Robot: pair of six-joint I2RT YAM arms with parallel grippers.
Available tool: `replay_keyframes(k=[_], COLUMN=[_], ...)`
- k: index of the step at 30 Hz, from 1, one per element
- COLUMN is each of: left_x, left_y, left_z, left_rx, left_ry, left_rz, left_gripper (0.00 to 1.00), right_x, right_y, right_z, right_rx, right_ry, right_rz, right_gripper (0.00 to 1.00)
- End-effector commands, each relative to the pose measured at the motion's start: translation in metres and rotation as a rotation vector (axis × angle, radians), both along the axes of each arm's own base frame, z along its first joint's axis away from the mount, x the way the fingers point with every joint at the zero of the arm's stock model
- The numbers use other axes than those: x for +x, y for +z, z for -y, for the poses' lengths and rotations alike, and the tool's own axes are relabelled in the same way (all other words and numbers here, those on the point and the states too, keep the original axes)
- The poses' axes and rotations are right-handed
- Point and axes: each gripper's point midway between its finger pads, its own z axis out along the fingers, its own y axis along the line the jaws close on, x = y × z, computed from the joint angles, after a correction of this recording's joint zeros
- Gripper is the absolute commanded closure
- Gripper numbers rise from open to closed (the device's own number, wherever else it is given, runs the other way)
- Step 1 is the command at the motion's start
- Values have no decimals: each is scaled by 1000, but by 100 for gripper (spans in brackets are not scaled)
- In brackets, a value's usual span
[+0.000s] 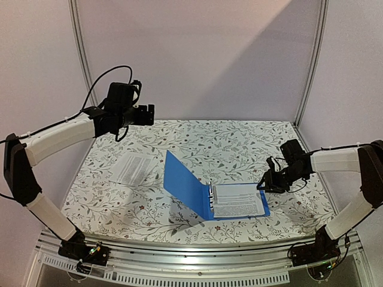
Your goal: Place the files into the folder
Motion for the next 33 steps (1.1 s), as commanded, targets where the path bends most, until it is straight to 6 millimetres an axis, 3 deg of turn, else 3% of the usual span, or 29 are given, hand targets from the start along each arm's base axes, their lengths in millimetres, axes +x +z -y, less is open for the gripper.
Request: replay_keyframes(k=[1,3,7,8,9,12,18,22,26,33], left_x=[11,15,15,7,0,-23,-72,-99,-119,-128], left_y=[-21,-31,-72,-96,-109,-146,-203,-214,-219,-223], left_z=[-31,-38,-69,-78,-94,-118,-136,-136,-124,-109], left_rx=[-26,-28,-138,-193,-255,-402,-554,-649,-817,-904], left_ry=[90,122,244,255,290,340,434,486,514,559], left_rz=[-69,-112,-281,-343,-370,-425,-554,-560,-552,-548], left_gripper=[3,2,4,5,6,10,14,16,20,25], right_x=[13,19,33,36,37,41,37,30,24,21], right_y=[20,32,65,75,83,105,126,117,106,105], right_z=[15,15,-3,-9,-16,-38,-82,-96,-98,-100], right_rx=[-91,-88,-41,-33,-33,-8,123,129,136,140], right_ry=[-27,-32,-8,6,23,70,137,184,205,228], right_rz=[79,126,257,300,338,439,505,494,475,475], right_gripper=[53,51,49,48,48,47,46,45,45,45])
